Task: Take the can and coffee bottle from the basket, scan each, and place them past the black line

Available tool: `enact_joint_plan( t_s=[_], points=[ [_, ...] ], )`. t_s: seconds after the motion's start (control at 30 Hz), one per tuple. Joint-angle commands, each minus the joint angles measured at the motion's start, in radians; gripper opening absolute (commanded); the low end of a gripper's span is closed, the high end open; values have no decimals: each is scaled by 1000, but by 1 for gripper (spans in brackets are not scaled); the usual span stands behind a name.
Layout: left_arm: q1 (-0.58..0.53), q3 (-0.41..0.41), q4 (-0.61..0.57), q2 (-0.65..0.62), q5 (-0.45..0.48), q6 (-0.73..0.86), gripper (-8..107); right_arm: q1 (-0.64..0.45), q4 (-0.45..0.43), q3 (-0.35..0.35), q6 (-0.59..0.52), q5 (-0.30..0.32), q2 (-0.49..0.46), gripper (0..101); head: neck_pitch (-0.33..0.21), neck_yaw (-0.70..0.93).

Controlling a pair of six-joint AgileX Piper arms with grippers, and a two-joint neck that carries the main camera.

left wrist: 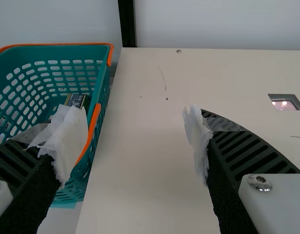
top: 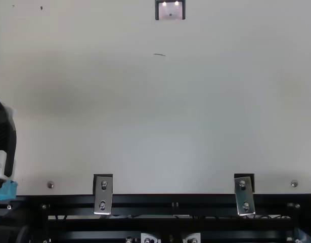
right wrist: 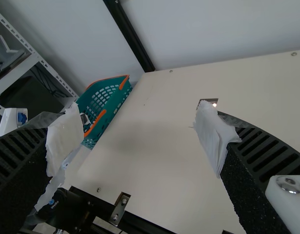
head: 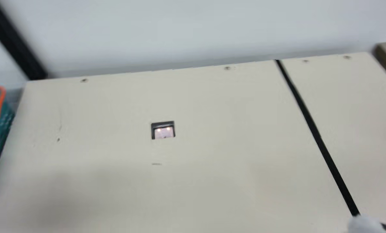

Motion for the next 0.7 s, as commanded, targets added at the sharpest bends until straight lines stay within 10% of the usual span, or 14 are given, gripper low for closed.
enact_joint_plan(
  t_s=[0.0,0.67],
  points=[
    [0,0,0,0,0,0,90,0,0,0,0,0,0,101,0,62],
    [0,0,0,0,0,0,90,0,0,0,0,0,0,101,-180,698]
  ],
)
